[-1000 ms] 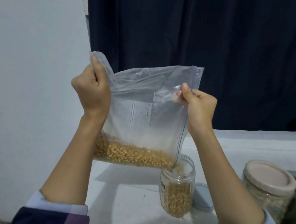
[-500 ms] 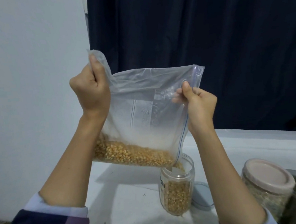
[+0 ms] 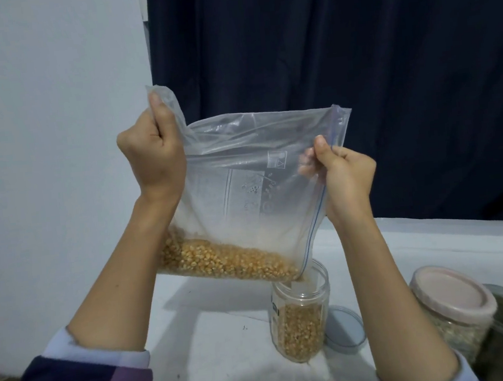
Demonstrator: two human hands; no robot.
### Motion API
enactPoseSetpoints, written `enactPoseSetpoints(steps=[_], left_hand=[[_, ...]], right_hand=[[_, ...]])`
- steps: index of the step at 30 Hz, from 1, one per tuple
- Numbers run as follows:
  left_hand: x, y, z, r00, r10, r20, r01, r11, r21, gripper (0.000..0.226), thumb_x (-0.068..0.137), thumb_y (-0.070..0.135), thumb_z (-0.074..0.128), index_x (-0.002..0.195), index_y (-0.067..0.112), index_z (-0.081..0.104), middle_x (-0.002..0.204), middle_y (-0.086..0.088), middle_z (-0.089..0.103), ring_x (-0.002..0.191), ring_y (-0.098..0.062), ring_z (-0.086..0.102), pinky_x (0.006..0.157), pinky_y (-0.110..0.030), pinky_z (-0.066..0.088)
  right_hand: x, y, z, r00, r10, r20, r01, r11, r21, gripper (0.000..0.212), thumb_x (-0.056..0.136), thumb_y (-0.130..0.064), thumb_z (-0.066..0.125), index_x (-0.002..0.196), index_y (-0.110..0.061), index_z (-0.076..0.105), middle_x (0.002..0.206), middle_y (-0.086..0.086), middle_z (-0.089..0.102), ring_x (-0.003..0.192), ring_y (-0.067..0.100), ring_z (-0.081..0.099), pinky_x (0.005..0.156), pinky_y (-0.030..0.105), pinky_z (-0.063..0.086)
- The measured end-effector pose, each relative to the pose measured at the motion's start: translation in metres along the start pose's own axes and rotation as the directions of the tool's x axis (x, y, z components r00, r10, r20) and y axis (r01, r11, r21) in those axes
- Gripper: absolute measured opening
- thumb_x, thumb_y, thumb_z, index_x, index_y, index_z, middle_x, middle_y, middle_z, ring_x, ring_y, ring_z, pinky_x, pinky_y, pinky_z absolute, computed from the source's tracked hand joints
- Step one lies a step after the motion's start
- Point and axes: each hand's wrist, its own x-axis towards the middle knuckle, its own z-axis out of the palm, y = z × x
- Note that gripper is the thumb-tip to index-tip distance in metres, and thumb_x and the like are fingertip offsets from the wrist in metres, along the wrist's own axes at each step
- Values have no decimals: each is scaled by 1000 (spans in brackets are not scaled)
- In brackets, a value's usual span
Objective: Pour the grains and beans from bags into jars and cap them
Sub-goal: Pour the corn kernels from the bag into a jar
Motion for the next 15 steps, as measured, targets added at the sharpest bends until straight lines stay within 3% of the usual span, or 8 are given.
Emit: enactPoseSetpoints(steps=[3,8,15], left_hand=[[1,3,-1,992,-123,2,123,992,-39,48,97,27,37,54,27,16,45,14,17,39,-7,21,46,-22,12],[5,-3,-2,920,-391,-14,387,915,-111,54,100,23,39,51,22,17,34,12,23,38,-5,19,45,-17,15],[9,-2,-2,882,-471,-9,465,873,-144,54,101,22,38,51,22,18,34,12,23,39,-5,19,45,-19,16]], right_hand=[[-2,-1,0,1000,-9,3,9,1000,-25,25,91,-16,64,69,-6,69,59,-2,67,57,10,66,89,45,55],[-5,-4,-2,999,-22,35,23,999,-25,24,91,-16,64,69,-8,69,62,0,70,59,14,68,91,40,54],[-7,-4,-3,997,-1,84,2,1000,-5,20,90,-17,64,75,-6,70,69,4,72,64,15,70,85,28,55]])
